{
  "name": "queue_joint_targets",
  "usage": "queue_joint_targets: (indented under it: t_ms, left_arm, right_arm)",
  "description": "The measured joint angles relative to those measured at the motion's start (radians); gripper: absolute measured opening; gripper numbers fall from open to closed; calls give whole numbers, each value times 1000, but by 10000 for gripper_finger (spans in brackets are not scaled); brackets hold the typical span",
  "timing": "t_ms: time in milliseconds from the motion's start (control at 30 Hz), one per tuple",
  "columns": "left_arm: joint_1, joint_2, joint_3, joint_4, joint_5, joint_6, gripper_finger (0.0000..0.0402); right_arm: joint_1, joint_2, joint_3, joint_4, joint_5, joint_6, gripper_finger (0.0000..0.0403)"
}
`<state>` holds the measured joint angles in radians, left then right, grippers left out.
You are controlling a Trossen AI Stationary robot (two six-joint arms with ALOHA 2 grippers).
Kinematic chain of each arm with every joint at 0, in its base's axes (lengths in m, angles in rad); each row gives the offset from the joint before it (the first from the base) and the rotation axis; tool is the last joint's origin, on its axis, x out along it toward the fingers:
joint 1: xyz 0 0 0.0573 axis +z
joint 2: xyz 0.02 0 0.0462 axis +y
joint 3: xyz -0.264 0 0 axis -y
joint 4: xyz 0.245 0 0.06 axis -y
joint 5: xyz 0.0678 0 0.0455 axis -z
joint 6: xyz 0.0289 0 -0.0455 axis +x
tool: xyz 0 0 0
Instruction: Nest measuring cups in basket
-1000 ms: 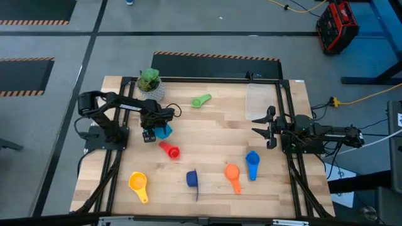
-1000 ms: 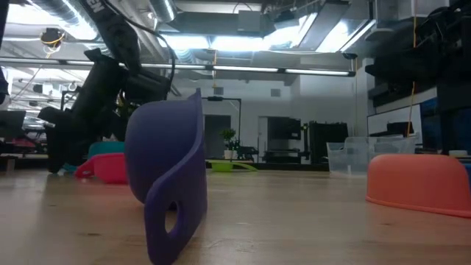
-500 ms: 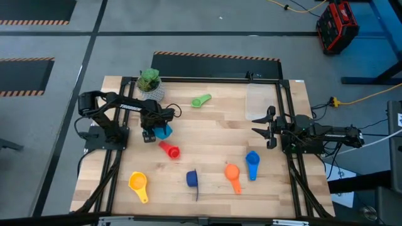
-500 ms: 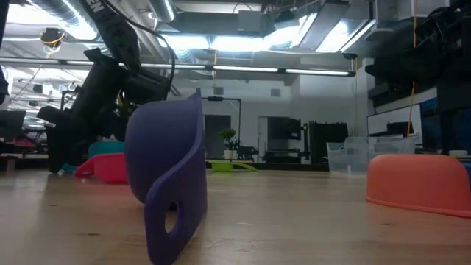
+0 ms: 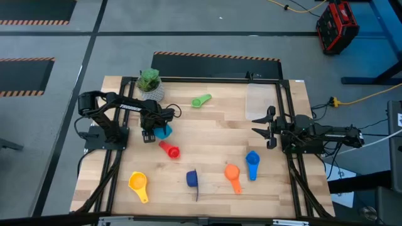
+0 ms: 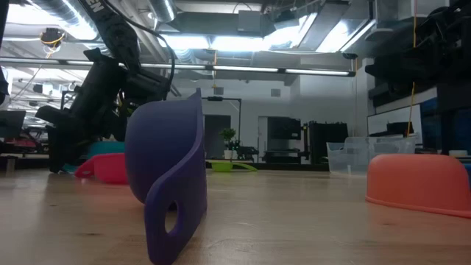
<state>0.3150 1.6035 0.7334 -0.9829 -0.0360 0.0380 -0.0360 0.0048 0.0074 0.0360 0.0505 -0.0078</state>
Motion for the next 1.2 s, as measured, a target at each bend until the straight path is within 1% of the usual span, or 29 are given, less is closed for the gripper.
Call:
queue_joint_targets:
  t_ms: [333,533,767,900,1033,1200]
  left_arm:
    - [0,0,6,0,2,-1,142]
    - [1,4,68,14,2,-6,141]
    - [1,3,174,10,75,-10,141]
    - [1,3,239,23,135,-15,141]
    - [1,2,298,85,229,-47,141]
    - [1,2,356,234,353,-113,141]
  right_arm:
    - [0,0,0,0,0,0,174]
    - [0,0,0,0,0,0,174]
    - [0,0,0,0,0,0,174]
    - [0,0,0,0,0,0,174]
    - [0,0,0,2,0,0,174]
    - [0,0,0,5,0,0,174]
